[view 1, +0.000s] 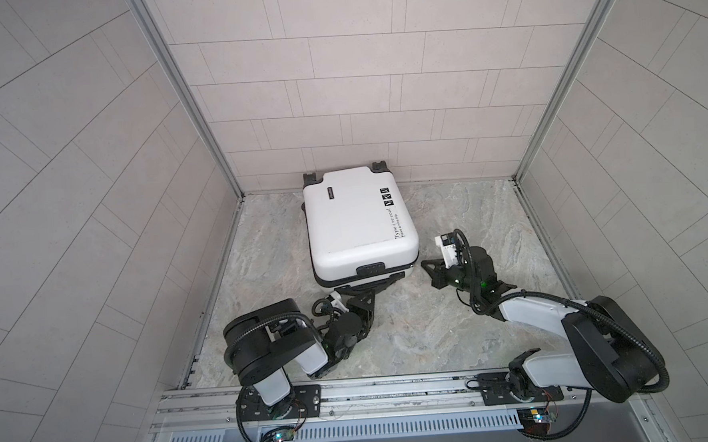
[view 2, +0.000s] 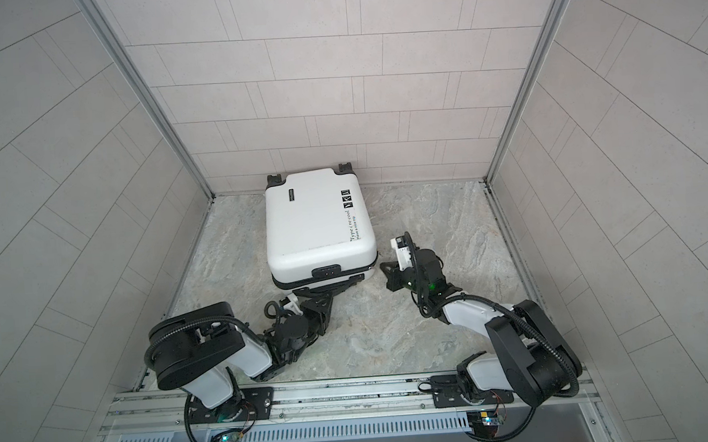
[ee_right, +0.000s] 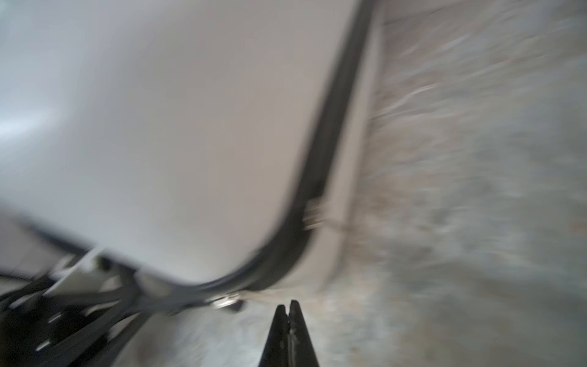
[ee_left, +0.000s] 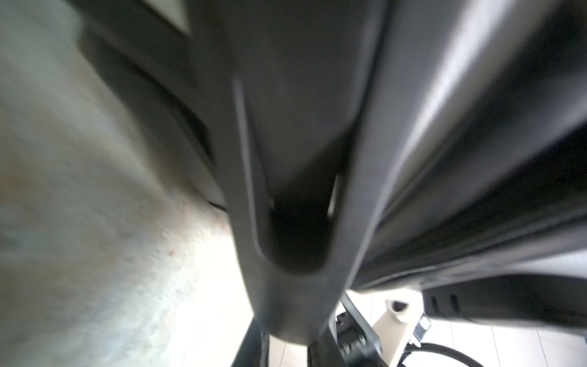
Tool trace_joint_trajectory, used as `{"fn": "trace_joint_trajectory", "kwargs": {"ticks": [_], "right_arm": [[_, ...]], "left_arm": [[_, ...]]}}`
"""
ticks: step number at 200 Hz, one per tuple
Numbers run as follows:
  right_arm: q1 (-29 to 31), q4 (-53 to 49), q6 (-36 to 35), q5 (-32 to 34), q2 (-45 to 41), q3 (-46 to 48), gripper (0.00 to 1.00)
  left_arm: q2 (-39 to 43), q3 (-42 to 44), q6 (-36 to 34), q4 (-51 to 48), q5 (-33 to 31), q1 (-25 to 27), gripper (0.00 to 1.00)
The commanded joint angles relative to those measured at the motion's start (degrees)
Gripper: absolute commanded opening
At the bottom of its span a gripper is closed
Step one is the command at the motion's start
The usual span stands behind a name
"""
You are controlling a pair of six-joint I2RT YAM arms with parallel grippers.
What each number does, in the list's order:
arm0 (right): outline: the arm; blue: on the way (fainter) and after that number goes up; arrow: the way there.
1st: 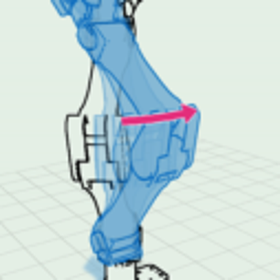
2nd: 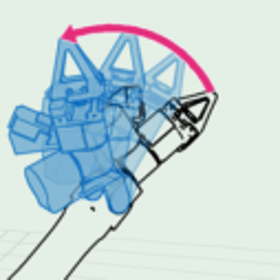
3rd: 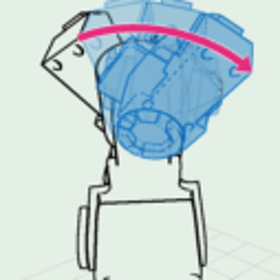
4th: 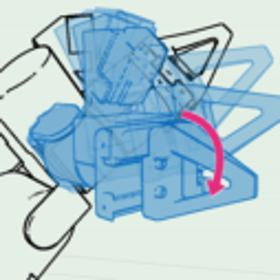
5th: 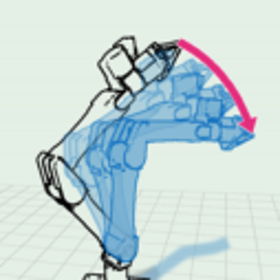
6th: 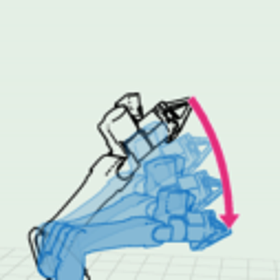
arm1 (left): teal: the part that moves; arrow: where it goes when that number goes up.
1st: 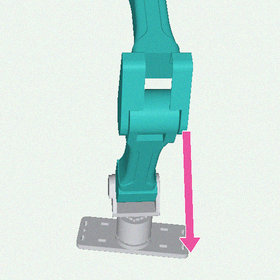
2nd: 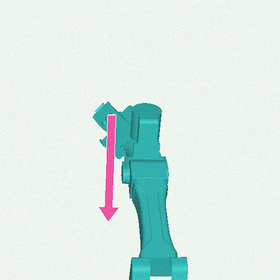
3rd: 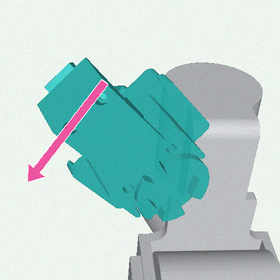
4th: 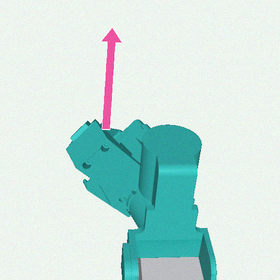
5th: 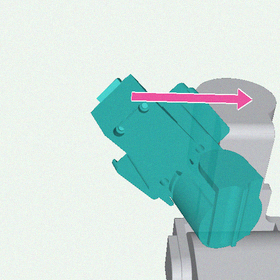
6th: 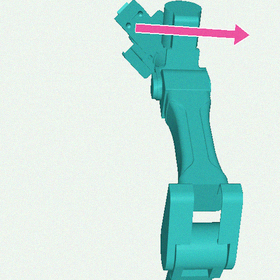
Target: Pack the luggage
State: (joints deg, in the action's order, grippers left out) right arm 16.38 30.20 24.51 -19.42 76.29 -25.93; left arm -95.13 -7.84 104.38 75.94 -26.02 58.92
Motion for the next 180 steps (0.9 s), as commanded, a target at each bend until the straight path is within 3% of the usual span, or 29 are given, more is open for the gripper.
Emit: {"fn": "trace_joint_trajectory", "kwargs": {"ticks": [1,71,95,106,149,180], "right_arm": [[-4.6,-3.6,-0.8,16.7,-0.6,-2.2,0.00],[-1.4,-9.0,-3.1,10.5,-2.3,-5.0,0.00],[4.9,-11.1,-4.4,12.2,-7.6,-3.5,0.30],[8.0,-11.4,-4.5,12.9,-10.6,-2.1,0.38],[17.1,-10.4,-1.2,13.4,-20.4,4.9,0.50],[24.2,-7.5,0.8,15.4,-19.0,7.5,0.51]], "left_arm": [[2.0,3.8,-1.7,0.4,-3.8,0.8,0.00],[2.0,5.0,-1.9,0.5,-3.8,0.8,0.00],[2.2,5.0,-2.1,0.5,-4.0,0.8,0.00],[2.2,5.1,-2.1,0.5,-4.1,0.7,0.00],[2.3,4.9,-2.2,0.5,-3.8,0.7,0.00],[1.9,4.7,-2.4,0.5,-3.5,0.7,0.00]]}}
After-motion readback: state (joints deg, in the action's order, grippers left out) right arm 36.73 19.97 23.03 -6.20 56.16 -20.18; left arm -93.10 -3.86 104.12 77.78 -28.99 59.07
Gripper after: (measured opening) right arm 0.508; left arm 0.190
